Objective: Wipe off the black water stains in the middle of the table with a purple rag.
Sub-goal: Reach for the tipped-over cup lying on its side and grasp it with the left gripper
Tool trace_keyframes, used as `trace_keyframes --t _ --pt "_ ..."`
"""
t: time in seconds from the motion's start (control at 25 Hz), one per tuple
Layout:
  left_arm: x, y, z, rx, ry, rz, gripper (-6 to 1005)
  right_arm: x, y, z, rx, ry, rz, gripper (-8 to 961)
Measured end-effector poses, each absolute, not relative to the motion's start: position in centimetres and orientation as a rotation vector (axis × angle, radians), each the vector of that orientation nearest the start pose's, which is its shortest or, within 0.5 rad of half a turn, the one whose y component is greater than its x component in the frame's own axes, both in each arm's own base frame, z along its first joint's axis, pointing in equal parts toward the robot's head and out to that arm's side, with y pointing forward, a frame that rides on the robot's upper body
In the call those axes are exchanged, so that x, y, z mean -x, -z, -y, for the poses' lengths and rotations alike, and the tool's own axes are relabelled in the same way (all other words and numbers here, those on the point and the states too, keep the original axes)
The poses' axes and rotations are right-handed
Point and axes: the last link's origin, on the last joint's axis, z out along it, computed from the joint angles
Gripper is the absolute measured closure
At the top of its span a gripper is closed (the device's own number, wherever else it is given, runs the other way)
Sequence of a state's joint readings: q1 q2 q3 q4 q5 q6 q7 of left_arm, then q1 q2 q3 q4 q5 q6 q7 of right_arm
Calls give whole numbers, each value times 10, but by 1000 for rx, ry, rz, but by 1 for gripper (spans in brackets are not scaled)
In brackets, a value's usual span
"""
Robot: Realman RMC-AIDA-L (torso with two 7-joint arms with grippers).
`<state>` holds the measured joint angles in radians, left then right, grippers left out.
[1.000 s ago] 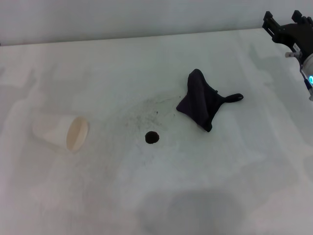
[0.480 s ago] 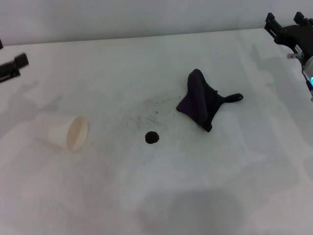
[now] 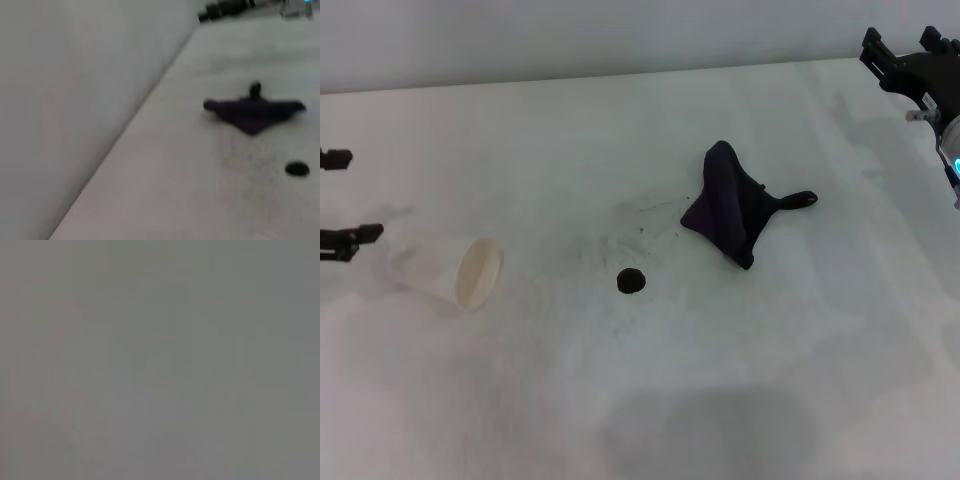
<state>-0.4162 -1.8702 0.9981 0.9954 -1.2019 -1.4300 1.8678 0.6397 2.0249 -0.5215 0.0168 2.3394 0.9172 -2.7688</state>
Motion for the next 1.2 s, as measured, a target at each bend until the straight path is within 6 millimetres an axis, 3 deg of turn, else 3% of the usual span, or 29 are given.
trace_keyframes --t 0.56,0.76,1.04,1.2 --pt "233 -62 -363 2709 -260 -321 111 -350 -18 -385 1520 -612 -790 127" --pt "221 -61 -363 2737 -359 -425 112 -351 -18 -384 1519 -614 -789 127" --pt "211 -57 -363 2731 -417 -487 111 -348 -19 -386 1520 -619 -782 126" --pt "213 -37 -360 2762 -566 -562 111 -347 -19 -388 1519 -624 -780 126"
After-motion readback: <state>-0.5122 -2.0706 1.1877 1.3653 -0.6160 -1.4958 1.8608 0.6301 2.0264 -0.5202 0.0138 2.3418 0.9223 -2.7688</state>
